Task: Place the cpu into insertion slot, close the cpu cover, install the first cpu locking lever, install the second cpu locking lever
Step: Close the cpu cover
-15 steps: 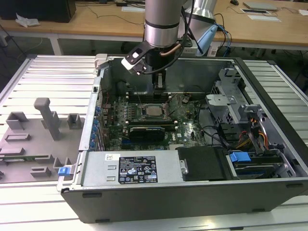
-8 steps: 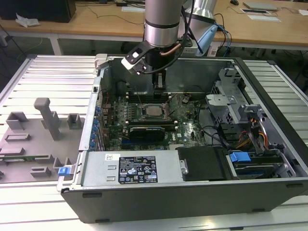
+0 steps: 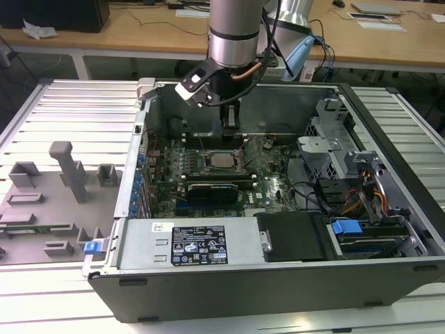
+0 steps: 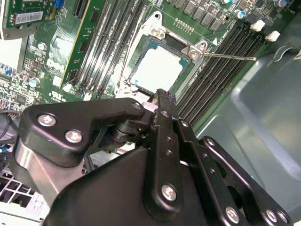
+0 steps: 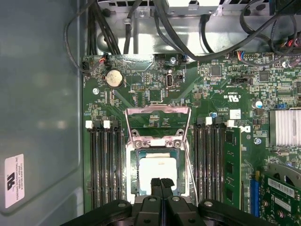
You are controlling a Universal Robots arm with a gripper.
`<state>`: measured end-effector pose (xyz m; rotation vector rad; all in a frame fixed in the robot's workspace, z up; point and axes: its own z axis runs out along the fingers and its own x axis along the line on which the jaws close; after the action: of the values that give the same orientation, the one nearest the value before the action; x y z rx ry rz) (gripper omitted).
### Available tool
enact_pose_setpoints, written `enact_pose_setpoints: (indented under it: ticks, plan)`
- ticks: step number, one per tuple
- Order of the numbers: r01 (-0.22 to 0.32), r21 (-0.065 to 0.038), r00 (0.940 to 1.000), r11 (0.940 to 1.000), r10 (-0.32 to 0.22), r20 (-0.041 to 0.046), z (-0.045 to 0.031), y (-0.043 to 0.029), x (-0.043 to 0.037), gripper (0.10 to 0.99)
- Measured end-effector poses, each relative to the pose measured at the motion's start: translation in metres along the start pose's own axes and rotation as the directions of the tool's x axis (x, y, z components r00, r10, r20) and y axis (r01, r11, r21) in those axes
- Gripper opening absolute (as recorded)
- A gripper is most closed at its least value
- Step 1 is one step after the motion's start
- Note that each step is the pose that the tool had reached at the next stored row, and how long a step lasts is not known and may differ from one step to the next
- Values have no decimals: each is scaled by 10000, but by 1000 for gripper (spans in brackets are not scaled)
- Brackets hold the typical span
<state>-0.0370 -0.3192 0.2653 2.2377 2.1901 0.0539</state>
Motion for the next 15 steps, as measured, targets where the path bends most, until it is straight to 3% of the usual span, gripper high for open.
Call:
enact_pose_setpoints:
  ticks: [6,15]
  plan:
    - [0,0,10000,10000,0,0,-2,17,0,106]
    - [0,-1,10000,10000,0,-1,2,126,3,106]
